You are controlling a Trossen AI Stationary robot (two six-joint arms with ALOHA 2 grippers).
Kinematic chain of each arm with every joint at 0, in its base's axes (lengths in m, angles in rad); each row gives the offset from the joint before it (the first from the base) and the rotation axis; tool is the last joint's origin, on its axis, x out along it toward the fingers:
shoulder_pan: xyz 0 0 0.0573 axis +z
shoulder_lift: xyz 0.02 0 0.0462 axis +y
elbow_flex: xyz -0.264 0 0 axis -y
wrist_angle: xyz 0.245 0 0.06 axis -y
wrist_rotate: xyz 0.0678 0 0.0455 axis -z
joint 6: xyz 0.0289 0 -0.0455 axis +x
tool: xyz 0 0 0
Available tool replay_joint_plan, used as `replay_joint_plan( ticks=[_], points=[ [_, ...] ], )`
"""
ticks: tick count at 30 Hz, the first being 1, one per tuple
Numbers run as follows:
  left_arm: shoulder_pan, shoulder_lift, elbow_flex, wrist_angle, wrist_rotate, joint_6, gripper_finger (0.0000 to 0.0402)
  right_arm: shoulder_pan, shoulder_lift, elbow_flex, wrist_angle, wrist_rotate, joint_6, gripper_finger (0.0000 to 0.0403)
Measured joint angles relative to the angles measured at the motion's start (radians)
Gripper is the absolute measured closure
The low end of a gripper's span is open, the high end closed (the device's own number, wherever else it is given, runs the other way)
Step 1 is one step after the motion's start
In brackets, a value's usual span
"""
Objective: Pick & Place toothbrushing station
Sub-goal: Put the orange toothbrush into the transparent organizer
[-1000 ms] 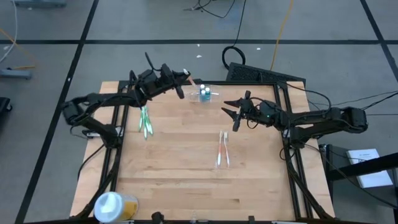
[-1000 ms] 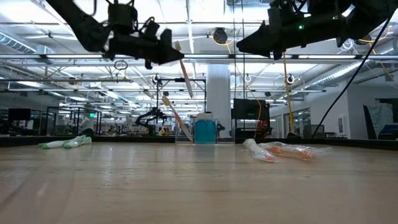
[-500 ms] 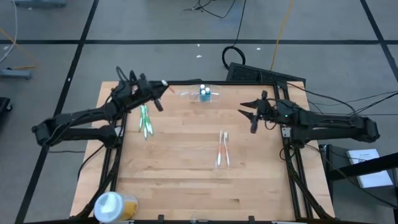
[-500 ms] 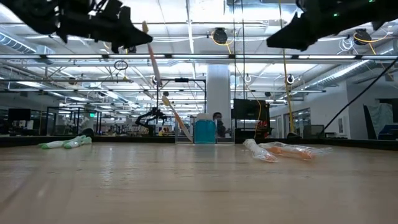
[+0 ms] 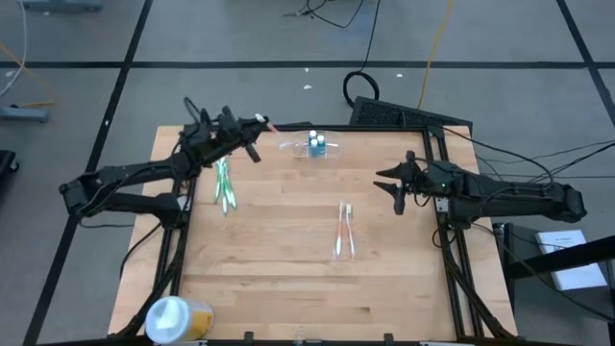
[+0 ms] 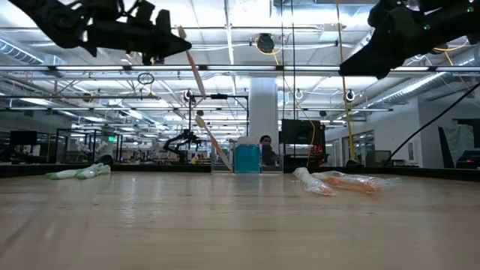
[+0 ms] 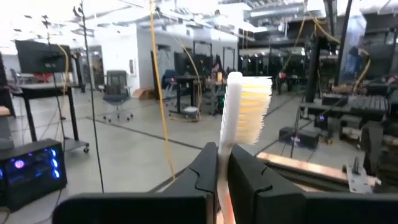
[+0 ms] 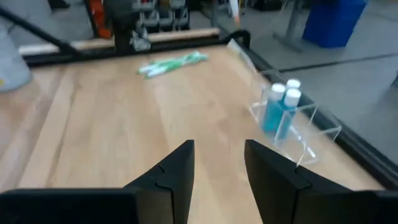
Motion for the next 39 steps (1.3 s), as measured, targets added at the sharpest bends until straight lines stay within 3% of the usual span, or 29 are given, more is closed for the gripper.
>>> replay_joint_plan(
  ticks=[4,13,33,39],
  points=[
    [0.029,0.091,0.046,0.002,0.052,0.004,0.0387,-0.001,-0.021,-0.002,0.011,0.003,-0.002,0.0271],
    [0.101,0.266,0.070,0.173,0.054,-0.020,0.0387,-0.001,-0.037,-0.003,0.009,0.001,-0.002,0.0271],
    [0.134,0.486,0.095,0.290,0.048,-0.084,0.0384,-0.001,-0.036,-0.003,0.009,0.004,-0.017,0.0273],
    [0.134,0.525,0.113,0.287,0.001,-0.084,0.0386,-0.001,-0.036,-0.003,0.009,0.004,-0.017,0.0273]
  ],
)
